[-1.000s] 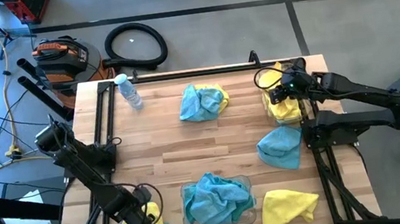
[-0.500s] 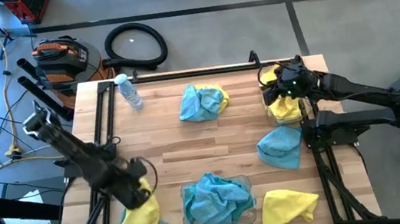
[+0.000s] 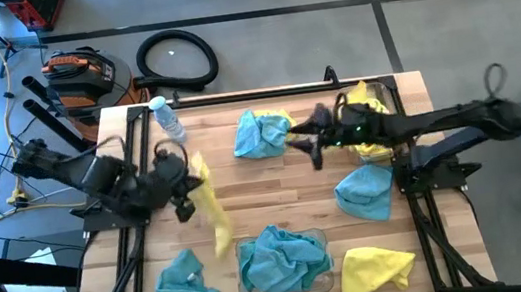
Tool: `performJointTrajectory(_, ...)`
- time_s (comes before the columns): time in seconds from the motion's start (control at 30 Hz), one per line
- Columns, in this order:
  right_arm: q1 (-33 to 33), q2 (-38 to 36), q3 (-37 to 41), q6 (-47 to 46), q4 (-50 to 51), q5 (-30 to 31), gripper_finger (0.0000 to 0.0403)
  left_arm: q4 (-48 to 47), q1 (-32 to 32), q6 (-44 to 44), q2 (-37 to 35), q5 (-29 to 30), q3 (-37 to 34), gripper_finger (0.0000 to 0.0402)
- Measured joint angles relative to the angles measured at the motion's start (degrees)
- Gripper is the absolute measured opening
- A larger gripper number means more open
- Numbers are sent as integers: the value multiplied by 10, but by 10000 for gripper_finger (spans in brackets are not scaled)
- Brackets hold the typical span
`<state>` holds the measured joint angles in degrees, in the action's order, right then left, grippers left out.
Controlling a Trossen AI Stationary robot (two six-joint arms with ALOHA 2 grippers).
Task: Sort microfiber towel by color & place in baskets
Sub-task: Put the yellow microfiber towel into the top transparent bin
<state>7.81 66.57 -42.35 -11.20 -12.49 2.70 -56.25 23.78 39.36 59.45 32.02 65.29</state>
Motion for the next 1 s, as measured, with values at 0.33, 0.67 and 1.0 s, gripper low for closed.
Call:
performJointTrajectory(0.33, -59, 196, -67, 126, -228, 5, 187, 194, -146, -192, 29, -130, 9, 0)
performJointTrajectory(0.67, -65, 320, -259, 172, -70, 15, 224, 252, -222, -225, 74, -202, 8, 0)
performJointTrajectory(1.0, -65, 395, -371, 141, 140, 37, 189, 318, -231, -255, 49, -226, 8, 0)
